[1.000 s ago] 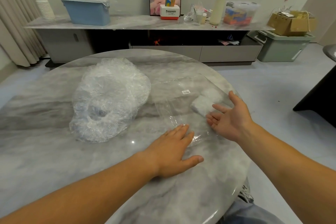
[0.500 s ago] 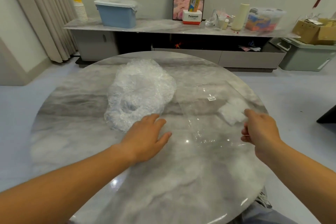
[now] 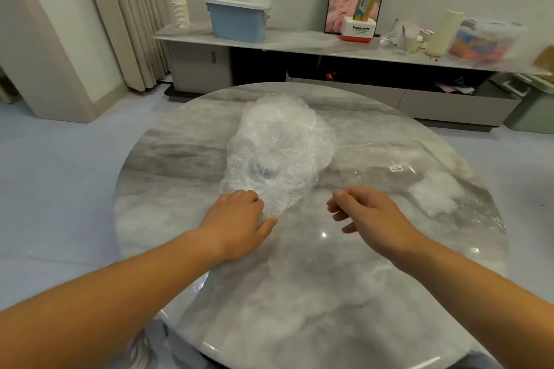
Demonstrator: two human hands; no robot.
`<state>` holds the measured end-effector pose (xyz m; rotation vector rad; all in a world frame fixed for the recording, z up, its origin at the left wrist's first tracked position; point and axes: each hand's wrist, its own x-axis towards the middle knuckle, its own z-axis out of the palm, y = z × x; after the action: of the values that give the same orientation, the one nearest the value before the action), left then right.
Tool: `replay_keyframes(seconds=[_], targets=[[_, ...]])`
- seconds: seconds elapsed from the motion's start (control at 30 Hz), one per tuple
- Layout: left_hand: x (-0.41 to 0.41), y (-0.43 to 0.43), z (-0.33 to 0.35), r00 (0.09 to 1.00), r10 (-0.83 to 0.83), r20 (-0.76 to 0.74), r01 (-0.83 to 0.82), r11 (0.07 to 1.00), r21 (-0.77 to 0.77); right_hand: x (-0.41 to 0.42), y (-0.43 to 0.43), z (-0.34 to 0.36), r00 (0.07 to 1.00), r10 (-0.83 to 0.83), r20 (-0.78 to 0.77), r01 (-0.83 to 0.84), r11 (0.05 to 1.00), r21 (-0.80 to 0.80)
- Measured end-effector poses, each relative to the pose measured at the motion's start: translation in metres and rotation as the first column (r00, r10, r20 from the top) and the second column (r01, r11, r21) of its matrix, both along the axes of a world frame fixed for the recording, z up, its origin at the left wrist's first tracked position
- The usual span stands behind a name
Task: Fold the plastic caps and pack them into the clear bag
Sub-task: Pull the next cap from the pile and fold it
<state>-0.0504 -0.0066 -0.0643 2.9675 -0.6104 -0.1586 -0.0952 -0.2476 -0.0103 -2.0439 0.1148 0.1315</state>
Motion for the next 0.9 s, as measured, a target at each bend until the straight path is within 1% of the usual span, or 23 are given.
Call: replay_keyframes(seconds=[0.03, 0.1, 0.17, 0.23, 0.33, 0.4, 0.47, 0.53, 0.6, 0.63, 0.7, 0.77, 0.9], targets=[[0.001, 0.002, 0.000, 1.000, -0.010, -0.002, 0.010, 1.000, -0.013, -0.001, 0.003, 0.001, 1.000, 0.015, 0.010, -0.015, 1.000, -0.012], [-0.001, 0.008, -0.003, 0.997, -0.051, -0.057, 0.050, 0.998, -0.026, -0.003, 0.008, 0.000, 0.999, 0.048, 0.006, -0.047, 0.998, -0.028], [-0.009, 0.012, -0.006, 0.986, -0.110, -0.125, 0.111, 0.994, -0.003, -0.008, 0.011, -0.004, 0.995, 0.088, -0.040, -0.090, 0.995, -0.049], [-0.022, 0.013, -0.008, 0.975, -0.176, -0.135, 0.181, 0.983, 0.032, -0.014, 0.012, -0.009, 0.988, 0.130, -0.077, -0.138, 0.985, -0.103], [-0.051, 0.010, -0.006, 0.952, -0.277, -0.126, 0.284, 0.958, 0.039, -0.026, 0.011, -0.014, 0.978, 0.200, -0.064, -0.209, 0.959, -0.193], [-0.072, 0.007, -0.003, 0.924, -0.356, -0.137, 0.358, 0.934, -0.008, -0.036, 0.013, -0.015, 0.952, 0.306, -0.010, -0.295, 0.906, -0.304], [-0.090, 0.008, -0.004, 0.890, -0.424, -0.168, 0.416, 0.906, -0.084, -0.047, 0.015, -0.017, 0.898, 0.439, 0.004, -0.403, 0.828, -0.389], [-0.099, 0.012, -0.005, 0.883, -0.451, -0.128, 0.426, 0.886, -0.182, -0.054, 0.014, -0.023, 0.861, 0.506, -0.042, -0.483, 0.789, -0.381], [-0.097, 0.017, -0.008, 0.912, -0.406, -0.051, 0.382, 0.890, -0.250, -0.060, 0.011, -0.030, 0.845, 0.525, -0.100, -0.523, 0.772, -0.361], [-0.092, 0.020, -0.011, 0.925, -0.379, -0.028, 0.359, 0.894, -0.267, -0.061, 0.009, -0.033, 0.838, 0.537, -0.098, -0.532, 0.762, -0.368], [-0.082, 0.026, -0.016, 0.928, -0.372, -0.023, 0.354, 0.900, -0.255, -0.065, 0.005, -0.036, 0.826, 0.558, -0.078, -0.540, 0.743, -0.396], [-0.077, 0.027, -0.020, 0.914, -0.403, -0.044, 0.383, 0.894, -0.233, -0.067, 0.000, -0.039, 0.828, 0.555, -0.078, -0.535, 0.742, -0.404], [-0.073, 0.020, -0.021, 0.911, -0.407, -0.069, 0.373, 0.884, -0.283, -0.068, -0.006, -0.046, 0.827, 0.559, -0.063, -0.521, 0.718, -0.462]])
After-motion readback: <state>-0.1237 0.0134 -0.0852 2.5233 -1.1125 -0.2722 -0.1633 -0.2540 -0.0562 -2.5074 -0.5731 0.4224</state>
